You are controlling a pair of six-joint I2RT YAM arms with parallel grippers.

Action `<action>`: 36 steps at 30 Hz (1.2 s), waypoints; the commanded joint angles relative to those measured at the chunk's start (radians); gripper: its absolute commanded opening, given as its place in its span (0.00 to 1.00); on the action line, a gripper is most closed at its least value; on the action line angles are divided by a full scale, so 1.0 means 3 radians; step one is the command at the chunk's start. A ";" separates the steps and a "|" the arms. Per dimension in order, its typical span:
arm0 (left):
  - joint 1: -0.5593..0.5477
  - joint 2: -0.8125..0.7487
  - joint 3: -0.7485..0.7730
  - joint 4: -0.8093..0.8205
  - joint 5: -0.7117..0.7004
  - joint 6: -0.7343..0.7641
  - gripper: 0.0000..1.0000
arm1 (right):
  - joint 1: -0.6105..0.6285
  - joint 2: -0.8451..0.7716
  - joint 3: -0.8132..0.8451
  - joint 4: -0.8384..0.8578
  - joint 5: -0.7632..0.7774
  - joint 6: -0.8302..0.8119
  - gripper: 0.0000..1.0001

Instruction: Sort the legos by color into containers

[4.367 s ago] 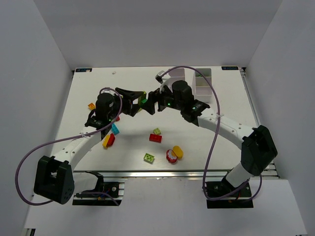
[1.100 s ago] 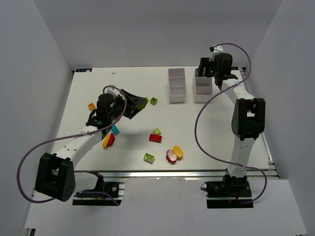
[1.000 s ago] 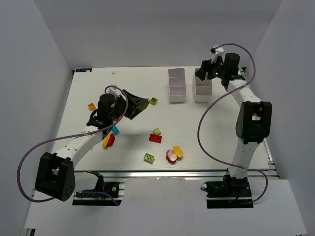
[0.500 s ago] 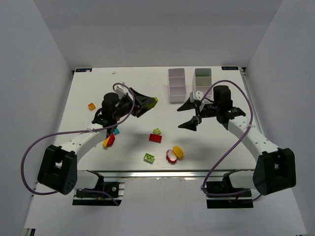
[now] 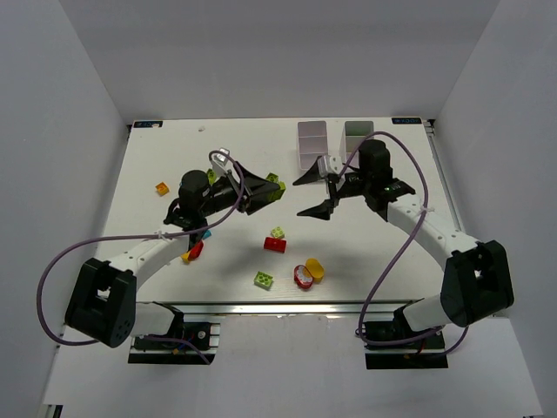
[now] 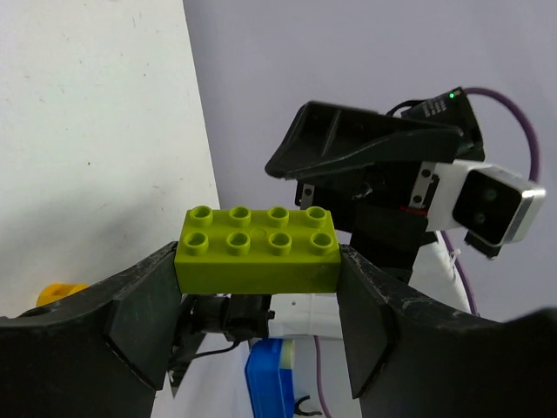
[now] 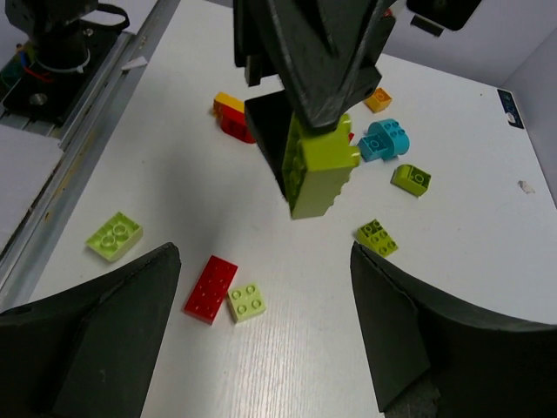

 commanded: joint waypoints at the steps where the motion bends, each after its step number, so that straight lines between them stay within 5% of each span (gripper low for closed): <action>1: -0.0031 -0.0187 -0.0061 0.0096 0.0128 0.0029 0.19 | 0.0067 0.0073 0.0247 0.0456 0.0062 0.0267 0.83; 14: -0.0108 -0.0162 -0.0107 0.0188 0.0149 0.0008 0.19 | 0.0327 0.0339 0.0534 0.0395 0.0113 0.0282 0.75; 17: -0.0113 -0.0167 -0.0132 0.0219 0.0128 -0.0007 0.19 | 0.0379 0.0364 0.0549 0.0348 0.0098 0.0287 0.69; 20: -0.0118 -0.0172 -0.0148 0.0234 0.0118 -0.0012 0.20 | 0.0389 0.0370 0.0565 0.0333 0.0062 0.0338 0.52; 21: -0.0118 -0.0177 -0.0148 0.0224 0.0113 -0.0017 0.22 | 0.0384 0.0375 0.0565 0.0333 0.0077 0.0349 0.39; 24: -0.0118 -0.0207 -0.0148 0.0219 0.0072 -0.0007 0.38 | 0.0389 0.0359 0.0575 0.0262 0.0097 0.0303 0.20; 25: -0.0118 -0.0218 -0.0143 0.0219 0.0062 -0.0007 0.50 | 0.0384 0.0344 0.0590 0.0170 0.0098 0.0262 0.17; 36: -0.0041 -0.0269 -0.0127 -0.0046 -0.0260 0.0105 0.98 | 0.0215 0.0129 0.0462 -0.0326 0.0311 -0.0035 0.00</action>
